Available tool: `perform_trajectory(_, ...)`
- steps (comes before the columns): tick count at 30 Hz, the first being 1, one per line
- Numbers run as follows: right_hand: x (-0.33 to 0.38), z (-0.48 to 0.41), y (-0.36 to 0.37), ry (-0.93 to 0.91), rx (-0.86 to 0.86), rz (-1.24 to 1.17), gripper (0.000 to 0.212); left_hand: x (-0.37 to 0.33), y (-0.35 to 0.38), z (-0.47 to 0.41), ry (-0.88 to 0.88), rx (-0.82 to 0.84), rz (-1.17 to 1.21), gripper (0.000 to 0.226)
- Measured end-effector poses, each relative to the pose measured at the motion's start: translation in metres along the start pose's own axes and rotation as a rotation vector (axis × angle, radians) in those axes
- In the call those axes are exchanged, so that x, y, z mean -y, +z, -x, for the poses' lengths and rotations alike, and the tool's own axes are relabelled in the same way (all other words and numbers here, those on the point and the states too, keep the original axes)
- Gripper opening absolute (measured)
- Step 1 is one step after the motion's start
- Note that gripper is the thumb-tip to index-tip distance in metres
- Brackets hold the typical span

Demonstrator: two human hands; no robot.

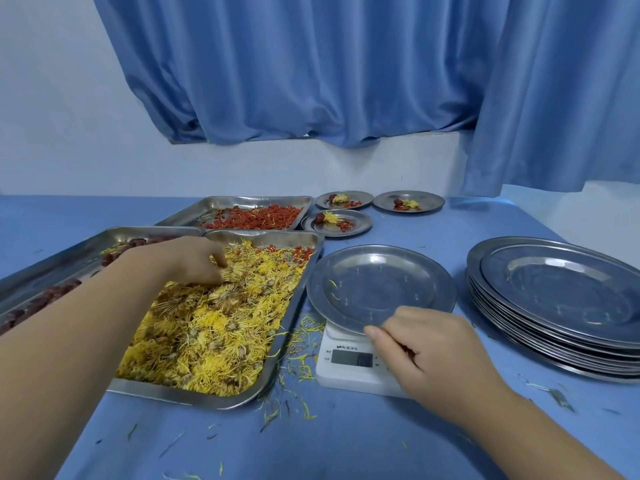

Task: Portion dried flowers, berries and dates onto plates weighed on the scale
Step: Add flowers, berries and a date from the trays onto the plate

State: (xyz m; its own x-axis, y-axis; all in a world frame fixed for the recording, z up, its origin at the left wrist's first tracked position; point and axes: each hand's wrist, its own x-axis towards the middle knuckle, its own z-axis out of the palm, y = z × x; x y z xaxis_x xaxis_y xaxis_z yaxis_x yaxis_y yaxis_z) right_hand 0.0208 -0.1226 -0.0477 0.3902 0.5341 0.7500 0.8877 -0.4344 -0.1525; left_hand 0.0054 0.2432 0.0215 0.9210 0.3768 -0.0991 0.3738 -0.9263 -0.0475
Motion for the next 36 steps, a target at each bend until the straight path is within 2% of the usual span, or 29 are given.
perform_trajectory(11, -0.005, 0.001, -0.003, 0.044, 0.024, -0.004, 0.047, 0.009, -0.022, 0.008, 0.082, -0.224, 0.208, 0.024)
perform_trajectory(16, -0.004, 0.000, -0.004, 0.050, 0.018, -0.017, 0.047, 0.010, -0.027, 0.019, 0.095, -0.215, 0.284, 0.029)
perform_trajectory(20, -0.003, 0.001, -0.006, 0.040, 0.005, -0.028, 0.047, 0.004, -0.030, 0.027, 0.125, -0.230, 0.449, 0.031)
perform_trajectory(26, -0.003, 0.002, -0.011, 0.048, -0.031, -0.037, 0.046, -0.024, -0.037, 0.033, 0.128, -0.297, 0.295, 0.029)
perform_trajectory(33, -0.003, 0.003, -0.010, 0.062, -0.019, -0.027, 0.047, -0.040, -0.038, 0.035, 0.157, -0.239, 0.501, 0.026)
perform_trajectory(36, -0.002, 0.002, -0.010, 0.049, -0.021, -0.025, 0.047, -0.044, -0.034, 0.032, 0.159, -0.194, 0.464, 0.029)
